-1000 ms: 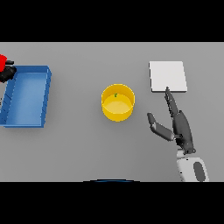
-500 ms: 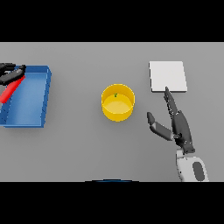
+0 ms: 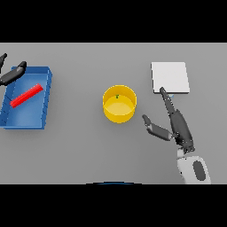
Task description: Pick up the red beaker and tilt it to pour out 1 green nut into yellow bowl. Pick up the yellow bowl and place it on the metallic measuring scale.
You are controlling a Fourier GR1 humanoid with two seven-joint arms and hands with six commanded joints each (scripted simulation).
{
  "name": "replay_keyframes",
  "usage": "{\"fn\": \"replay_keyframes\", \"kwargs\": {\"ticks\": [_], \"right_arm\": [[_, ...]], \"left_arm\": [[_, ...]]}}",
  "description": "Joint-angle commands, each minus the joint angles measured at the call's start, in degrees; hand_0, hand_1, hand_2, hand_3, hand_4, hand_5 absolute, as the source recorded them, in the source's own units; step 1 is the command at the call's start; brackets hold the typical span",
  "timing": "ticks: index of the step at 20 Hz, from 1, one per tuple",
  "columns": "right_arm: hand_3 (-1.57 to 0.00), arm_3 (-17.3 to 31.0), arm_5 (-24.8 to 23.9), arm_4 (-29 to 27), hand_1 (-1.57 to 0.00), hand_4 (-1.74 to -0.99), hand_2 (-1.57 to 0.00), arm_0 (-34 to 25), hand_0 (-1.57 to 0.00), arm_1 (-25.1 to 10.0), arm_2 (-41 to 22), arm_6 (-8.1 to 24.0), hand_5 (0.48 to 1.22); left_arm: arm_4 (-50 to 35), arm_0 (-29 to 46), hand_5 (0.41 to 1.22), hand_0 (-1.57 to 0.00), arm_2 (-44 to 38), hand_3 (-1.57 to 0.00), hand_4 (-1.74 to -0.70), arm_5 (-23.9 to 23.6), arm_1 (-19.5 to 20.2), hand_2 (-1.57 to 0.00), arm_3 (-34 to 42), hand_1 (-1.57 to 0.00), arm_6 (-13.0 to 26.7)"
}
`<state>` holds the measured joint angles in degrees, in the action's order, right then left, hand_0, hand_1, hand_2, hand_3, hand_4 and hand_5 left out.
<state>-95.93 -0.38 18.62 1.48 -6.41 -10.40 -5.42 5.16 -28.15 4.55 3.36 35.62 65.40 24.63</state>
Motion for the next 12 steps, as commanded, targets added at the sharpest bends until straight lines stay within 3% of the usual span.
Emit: {"fn": "replay_keyframes", "kwargs": {"ticks": [1,2,5,8,12], "right_arm": [[0.0,0.79,1.46,0.38,0.0,-1.08,0.0,-1.75,0.0,-1.35,-0.31,0.05,0.662],[0.0,1.35,2.88,1.99,0.0,-1.088,0.0,-2.94,0.0,-3.07,-1.36,-0.18,0.665],[0.0,2.34,5.87,9.98,0.0,-1.128,0.0,-8.06,0.0,-8.67,-5.05,3.05,0.637],[0.0,4.78,9.29,16.94,0.0,-1.142,0.0,-14.77,0.0,-12.79,-9.54,2.64,0.627],[0.0,9.35,13.19,23.04,0.0,-1.162,0.0,-21.88,0.0,-15.96,-15.15,-1.53,0.637]], "left_arm": [[-0.12,-0.07,0.652,-0.03,0.06,-0.03,-0.79,-0.27,-0.66,-0.03,-0.35,-0.03,0.08],[-0.38,-0.16,0.657,-0.03,-0.03,-0.02,-0.79,-0.73,-1.17,-0.02,0.23,-0.02,0.14],[-0.64,0.42,0.673,-0.01,0.22,-0.01,-0.8,-0.57,-1.47,-0.01,1.13,-0.01,0.16],[-0.82,0.03,0.687,-0.01,0.42,-0.01,-0.81,-0.82,-2.35,-0.01,1.26,-0.01,0.9],[-1.04,0.16,0.689,0.0,-0.13,0.0,-0.81,-0.24,-1.72,0.0,0.42,0.0,0.37]]}}
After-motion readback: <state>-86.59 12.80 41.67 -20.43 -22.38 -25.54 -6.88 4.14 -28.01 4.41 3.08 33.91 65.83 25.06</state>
